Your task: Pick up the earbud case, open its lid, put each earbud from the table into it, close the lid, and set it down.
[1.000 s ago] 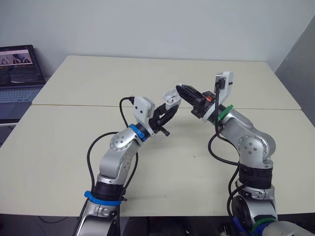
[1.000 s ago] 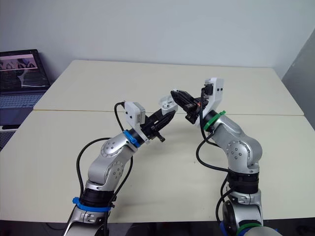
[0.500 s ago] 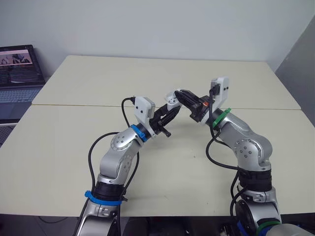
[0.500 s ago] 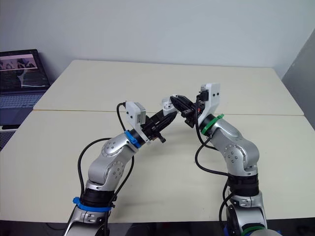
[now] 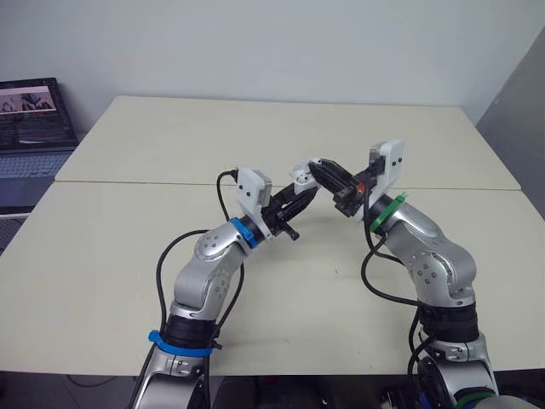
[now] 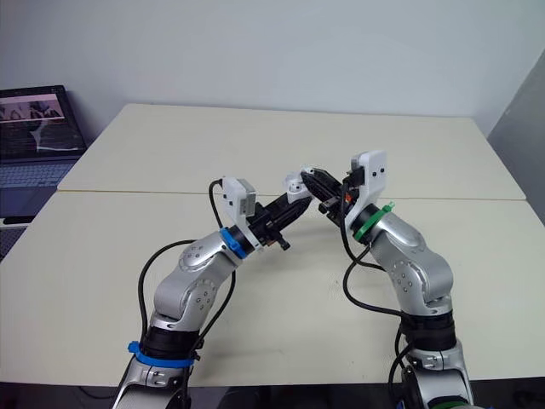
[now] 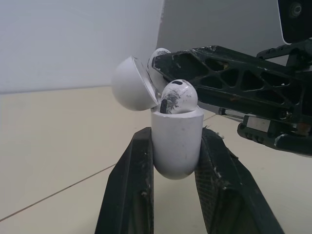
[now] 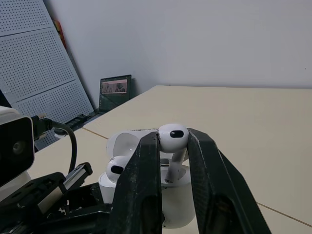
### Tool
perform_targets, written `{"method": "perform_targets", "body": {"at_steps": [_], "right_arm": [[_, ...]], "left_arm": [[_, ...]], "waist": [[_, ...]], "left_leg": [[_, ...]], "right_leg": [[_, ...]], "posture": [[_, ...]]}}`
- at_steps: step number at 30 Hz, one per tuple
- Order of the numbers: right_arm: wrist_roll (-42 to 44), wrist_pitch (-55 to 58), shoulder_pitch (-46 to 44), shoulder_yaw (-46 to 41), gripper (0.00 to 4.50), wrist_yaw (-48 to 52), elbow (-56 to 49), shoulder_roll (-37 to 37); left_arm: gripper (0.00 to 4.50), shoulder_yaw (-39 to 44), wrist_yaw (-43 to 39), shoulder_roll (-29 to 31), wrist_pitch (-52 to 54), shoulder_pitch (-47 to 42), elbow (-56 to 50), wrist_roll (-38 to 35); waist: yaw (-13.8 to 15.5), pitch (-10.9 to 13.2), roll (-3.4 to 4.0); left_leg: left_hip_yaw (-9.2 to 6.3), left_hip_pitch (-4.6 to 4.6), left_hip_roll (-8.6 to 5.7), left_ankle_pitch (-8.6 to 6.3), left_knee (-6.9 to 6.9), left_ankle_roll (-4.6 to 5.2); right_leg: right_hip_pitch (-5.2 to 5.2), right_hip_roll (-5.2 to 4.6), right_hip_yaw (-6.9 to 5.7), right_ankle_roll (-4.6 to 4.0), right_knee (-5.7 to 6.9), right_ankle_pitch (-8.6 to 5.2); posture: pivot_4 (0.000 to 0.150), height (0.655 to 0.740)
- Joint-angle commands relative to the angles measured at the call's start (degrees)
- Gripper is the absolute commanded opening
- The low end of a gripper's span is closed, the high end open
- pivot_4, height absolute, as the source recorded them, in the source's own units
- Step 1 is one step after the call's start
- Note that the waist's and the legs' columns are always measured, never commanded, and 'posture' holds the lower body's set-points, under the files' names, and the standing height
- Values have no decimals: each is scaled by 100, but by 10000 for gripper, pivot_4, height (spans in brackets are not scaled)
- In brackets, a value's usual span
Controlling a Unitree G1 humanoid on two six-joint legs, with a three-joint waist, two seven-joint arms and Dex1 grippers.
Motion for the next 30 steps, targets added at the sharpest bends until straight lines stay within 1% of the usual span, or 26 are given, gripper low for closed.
{"method": "perform_targets", "body": {"at_steps": [1,8,18,30], "right_arm": [[145,134,145,22,3990,131,-211,-119],[268,147,241,-28,3990,209,-298,-285],[224,-77,508,-10,3990,381,-411,-610],[579,32,661,-188,3990,422,-580,-908]], "left_arm": [[7479,197,56,-10,-143,-219,-404,-141],[7479,196,57,-20,-115,-227,-420,-145],[7479,224,48,-34,-88,-239,-432,-211],[7479,234,91,-31,-99,-255,-409,-240]], "waist": [[0,0,0],[1,0,0],[4,0,0],[10,0,0]], "left_leg": [[-1,1,0,0,0,0],[0,0,0,0,0,0],[0,0,0,0,0,0],[1,0,-1,0,0,0]], "right_leg": [[0,0,-1,0,1,0],[0,0,0,0,-1,0],[0,0,1,0,-1,0],[1,0,2,0,-2,0]], "posture": [[1500,7400],[1500,7400],[1500,7400],[1500,7400]]}}
